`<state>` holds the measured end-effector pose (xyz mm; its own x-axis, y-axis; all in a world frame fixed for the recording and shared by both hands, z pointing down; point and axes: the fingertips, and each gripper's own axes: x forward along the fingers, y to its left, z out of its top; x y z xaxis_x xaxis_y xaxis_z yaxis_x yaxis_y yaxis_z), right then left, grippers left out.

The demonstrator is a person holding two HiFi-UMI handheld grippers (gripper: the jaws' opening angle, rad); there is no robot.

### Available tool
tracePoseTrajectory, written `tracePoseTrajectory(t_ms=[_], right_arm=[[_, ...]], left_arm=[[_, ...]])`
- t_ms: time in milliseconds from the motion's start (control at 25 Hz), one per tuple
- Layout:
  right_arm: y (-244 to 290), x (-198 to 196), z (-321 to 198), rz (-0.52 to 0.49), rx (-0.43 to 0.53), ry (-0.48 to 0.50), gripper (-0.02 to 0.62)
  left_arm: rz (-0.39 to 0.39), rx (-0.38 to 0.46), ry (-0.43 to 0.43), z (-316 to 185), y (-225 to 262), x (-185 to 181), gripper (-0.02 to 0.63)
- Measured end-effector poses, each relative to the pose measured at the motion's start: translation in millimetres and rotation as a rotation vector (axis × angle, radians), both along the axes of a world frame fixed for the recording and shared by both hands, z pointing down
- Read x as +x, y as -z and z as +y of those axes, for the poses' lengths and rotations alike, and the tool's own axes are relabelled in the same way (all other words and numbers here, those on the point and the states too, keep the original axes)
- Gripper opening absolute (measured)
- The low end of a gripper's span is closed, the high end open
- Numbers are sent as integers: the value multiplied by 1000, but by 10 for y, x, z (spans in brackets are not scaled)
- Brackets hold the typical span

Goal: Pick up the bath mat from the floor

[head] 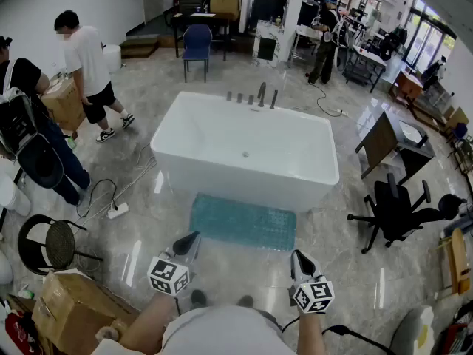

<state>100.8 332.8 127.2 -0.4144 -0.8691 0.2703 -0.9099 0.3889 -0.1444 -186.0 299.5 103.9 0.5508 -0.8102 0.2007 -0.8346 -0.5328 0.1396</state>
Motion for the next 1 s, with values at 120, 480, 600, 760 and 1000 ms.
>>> tracePoseTrajectory(t_ms=[120,480,600,760,1000], right_arm=[[7,2,-60,-1,0,-2,5],[28,63,-123,2,5,0,5],[37,74,-121,-2,10,-2,5],[14,92,-91,-17,12,-11,6],[-69,254,-56,-3,-3,-21,6]], left_arm=[[2,0,-1,-58,5,5,2],[-1,2,2,-106,21,69,2],[-2,3,3,-96,25,76,2],[-11,1,4,-57,-19,79,3],[-22,-8,13,-23,-81,182,3]])
